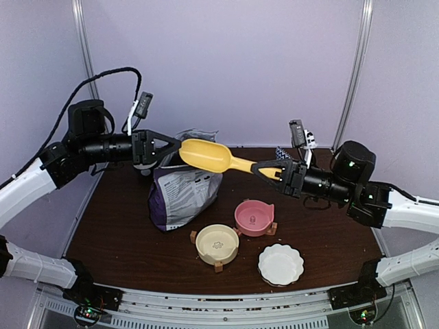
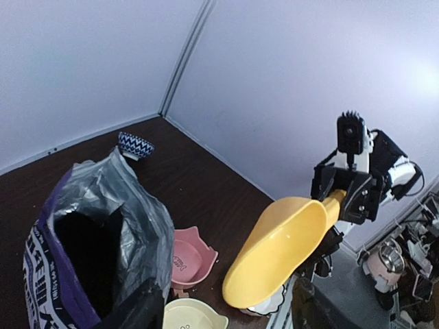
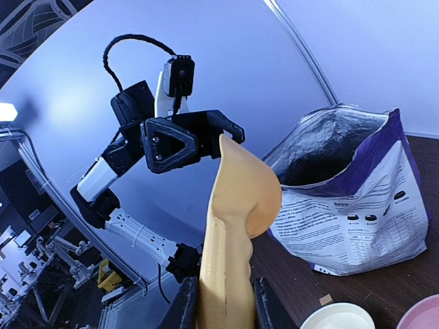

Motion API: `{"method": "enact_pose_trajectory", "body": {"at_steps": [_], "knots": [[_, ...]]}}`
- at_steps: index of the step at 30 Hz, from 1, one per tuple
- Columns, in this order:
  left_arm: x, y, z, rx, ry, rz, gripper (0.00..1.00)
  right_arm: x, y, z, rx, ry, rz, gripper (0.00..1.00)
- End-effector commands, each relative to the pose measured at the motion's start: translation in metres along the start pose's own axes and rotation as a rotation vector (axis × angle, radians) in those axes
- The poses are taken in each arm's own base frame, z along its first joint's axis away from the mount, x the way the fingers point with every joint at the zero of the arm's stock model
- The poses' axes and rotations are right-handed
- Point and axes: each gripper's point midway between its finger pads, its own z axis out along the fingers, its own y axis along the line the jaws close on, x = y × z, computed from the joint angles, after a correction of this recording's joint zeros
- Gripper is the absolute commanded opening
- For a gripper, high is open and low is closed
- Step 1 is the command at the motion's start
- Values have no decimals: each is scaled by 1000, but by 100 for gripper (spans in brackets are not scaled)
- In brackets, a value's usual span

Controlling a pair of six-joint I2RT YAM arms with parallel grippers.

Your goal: Serve the pet food

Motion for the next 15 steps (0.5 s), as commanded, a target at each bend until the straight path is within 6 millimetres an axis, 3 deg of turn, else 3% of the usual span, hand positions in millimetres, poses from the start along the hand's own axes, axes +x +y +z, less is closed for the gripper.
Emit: {"method": "enact_pose_trajectory", "body": {"at_steps": [1,3,5,8,13,15], "knots": [[-33,24,-22,-226,-6,111,73,-26,-1,-15,93,-73,-98,5],[-43,42,-30,-365,34,150,76,-30,-5,-20,143,-75,-133,5],[-38,70,-29,-504,120,164,79,-32,-12,-25,212,-59,-165,5],[-35,96,-25,-619,220,186,81,-34,-24,-29,312,-23,-211,5],[-26,111,-3,-612,315,203,84,-40,-30,-30,400,18,-273,5],[-24,112,6,-581,336,202,80,-41,-32,-27,423,40,-292,5]]}}
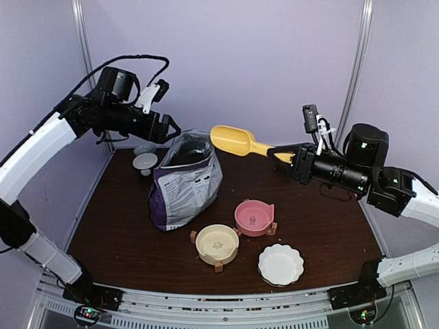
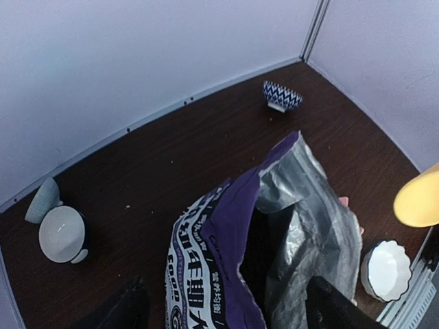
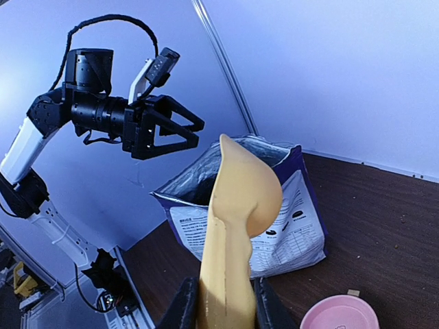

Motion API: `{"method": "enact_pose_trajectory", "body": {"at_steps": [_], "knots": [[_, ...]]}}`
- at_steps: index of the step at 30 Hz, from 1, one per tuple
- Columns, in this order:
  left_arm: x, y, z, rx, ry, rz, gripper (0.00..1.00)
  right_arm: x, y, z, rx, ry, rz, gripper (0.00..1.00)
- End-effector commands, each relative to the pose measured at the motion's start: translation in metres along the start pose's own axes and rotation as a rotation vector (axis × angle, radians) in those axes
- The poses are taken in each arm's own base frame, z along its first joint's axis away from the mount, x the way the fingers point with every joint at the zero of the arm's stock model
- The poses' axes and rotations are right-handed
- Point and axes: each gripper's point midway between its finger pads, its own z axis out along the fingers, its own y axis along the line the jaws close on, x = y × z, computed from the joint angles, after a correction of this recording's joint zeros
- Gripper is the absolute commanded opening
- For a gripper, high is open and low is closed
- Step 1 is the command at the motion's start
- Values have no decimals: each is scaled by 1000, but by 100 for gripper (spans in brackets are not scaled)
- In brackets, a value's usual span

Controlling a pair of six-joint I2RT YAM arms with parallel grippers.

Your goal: Serve the pet food

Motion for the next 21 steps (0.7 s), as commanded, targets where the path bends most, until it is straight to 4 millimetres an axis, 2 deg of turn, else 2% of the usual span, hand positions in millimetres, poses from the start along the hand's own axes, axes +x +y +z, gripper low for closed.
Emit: {"method": "enact_pose_trajectory", "body": {"at_steps": [1,6,11,14,18,21], "knots": [[12,3,12,-3,90,62,79,-3,-10,3,104,43,-91,5],[11,-3,25,36,115,66,71,-3,-4,12,89,58,-119,5],[21,-4,40,52,202,79,33,-10,6,25,65,73,-154,5],[26,1,41,32,219,87,19,-7,8,38,67,104,-170,6],[28,3,39,14,219,93,10,0,4,56,104,159,-190,6],[30,1,40,29,214,93,9,8,1,69,130,210,-215,6]]}}
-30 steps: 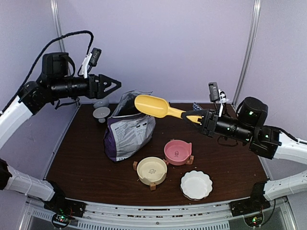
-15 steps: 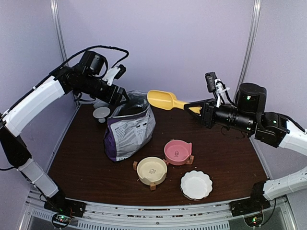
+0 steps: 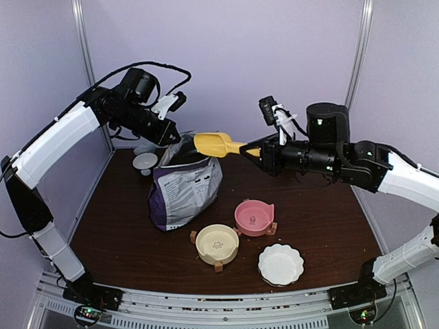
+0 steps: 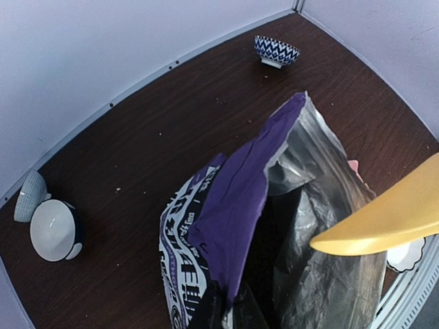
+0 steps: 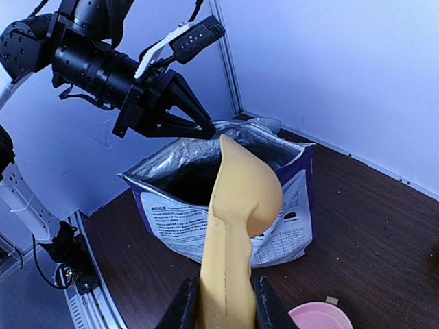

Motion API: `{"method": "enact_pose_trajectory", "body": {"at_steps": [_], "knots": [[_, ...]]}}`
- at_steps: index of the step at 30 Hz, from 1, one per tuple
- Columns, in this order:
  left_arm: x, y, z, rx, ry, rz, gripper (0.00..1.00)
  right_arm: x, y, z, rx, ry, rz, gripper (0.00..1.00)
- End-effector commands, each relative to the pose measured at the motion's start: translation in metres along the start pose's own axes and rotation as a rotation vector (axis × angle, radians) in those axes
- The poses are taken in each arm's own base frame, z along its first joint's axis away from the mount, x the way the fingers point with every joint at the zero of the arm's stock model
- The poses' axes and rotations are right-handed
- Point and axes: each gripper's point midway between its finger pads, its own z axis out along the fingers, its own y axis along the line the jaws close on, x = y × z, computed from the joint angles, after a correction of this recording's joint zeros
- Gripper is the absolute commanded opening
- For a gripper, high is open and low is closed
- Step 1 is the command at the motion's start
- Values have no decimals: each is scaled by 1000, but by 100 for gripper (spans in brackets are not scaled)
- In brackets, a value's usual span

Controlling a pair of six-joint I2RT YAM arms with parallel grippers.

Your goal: Serve the pet food

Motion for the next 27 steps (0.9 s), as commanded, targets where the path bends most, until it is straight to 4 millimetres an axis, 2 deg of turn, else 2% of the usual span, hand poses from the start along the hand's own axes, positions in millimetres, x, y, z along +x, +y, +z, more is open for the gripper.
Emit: {"method": "enact_pose_trajectory", "body": {"at_steps": [1,3,5,7,10,13,19,20,21,23,27], "knots": [[4,0,-1,7,-5,13,9,1,-2,15,51,57,-50,6],[7,-1,2,15,-1,14,7,3,-5,23,84,81,-68,6],[9,-2,5,18,2,16,0,5,-8,31,126,105,-91,6],[10,0,8,9,5,14,0,6,-10,39,161,127,-118,6],[10,21,2,-113,-22,4,0,10,-6,57,176,159,-147,6],[1,49,-28,-298,-104,14,0,17,3,82,160,196,-153,6],[-5,81,-87,-527,-163,47,0,25,37,140,58,232,-141,6],[-5,84,-95,-548,-173,44,0,34,41,151,55,258,-148,6],[-4,84,-102,-558,-187,38,0,29,47,156,49,249,-150,6],[-3,78,-108,-529,-218,41,0,36,49,165,63,271,-153,6],[9,40,-91,-301,-261,106,0,56,38,164,119,324,-141,6]]}}
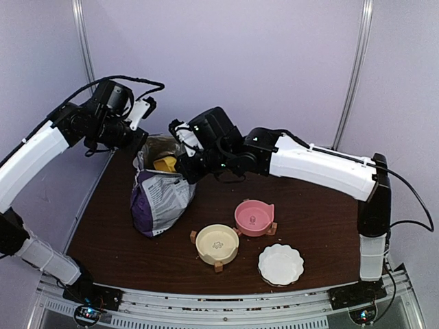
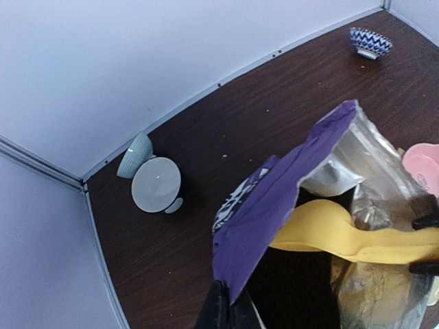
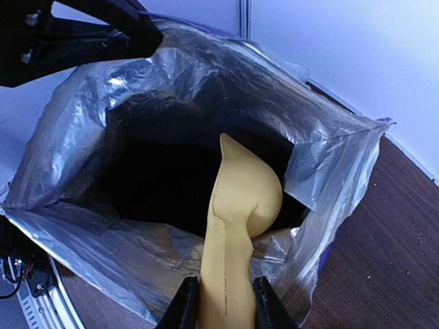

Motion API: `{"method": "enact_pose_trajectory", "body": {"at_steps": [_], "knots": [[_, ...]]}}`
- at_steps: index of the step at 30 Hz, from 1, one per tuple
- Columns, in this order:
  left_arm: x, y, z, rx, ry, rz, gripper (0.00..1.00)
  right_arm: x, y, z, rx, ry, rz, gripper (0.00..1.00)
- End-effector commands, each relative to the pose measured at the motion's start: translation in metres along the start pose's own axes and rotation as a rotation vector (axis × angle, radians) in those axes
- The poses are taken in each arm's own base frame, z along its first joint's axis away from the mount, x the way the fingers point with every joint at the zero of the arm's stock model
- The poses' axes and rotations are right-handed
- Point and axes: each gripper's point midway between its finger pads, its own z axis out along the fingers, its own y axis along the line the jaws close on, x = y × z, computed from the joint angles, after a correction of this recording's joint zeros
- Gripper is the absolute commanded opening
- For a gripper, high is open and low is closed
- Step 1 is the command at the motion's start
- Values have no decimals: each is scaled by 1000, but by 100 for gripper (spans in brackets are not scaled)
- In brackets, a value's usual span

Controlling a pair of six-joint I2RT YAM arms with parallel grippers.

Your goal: Serve the pet food

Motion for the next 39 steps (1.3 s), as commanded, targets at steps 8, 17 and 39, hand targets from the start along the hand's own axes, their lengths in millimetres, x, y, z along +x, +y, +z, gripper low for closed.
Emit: {"method": "enact_pose_trajectory", "body": {"at_steps": [8,17,39], "knots": [[-16,-109,-26,509,-317,42,0,87,-60,-10,309,242,11,7],[-4,-137,9,599,-251,2,0,142,-52,41,245,408,108,6],[6,-134,25,547,-205,13,0,149,52,-6,-454,527,314,6]]}}
